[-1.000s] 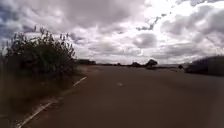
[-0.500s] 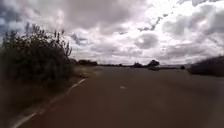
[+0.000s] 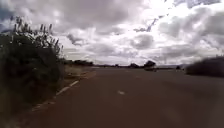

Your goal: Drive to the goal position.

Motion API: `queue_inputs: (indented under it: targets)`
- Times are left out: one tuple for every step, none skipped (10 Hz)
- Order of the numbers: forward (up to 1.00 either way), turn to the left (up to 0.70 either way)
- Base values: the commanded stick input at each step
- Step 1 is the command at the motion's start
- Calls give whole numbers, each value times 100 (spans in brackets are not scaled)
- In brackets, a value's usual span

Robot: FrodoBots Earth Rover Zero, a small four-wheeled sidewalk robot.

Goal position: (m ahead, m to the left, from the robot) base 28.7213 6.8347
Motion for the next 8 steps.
queue_inputs:
  targets:
    - [82, 0]
    - [82, 0]
    - [79, 0]
    - [80, 0]
    - [80, 0]
    - [80, 0]
    - [81, 0]
    - [83, 0]
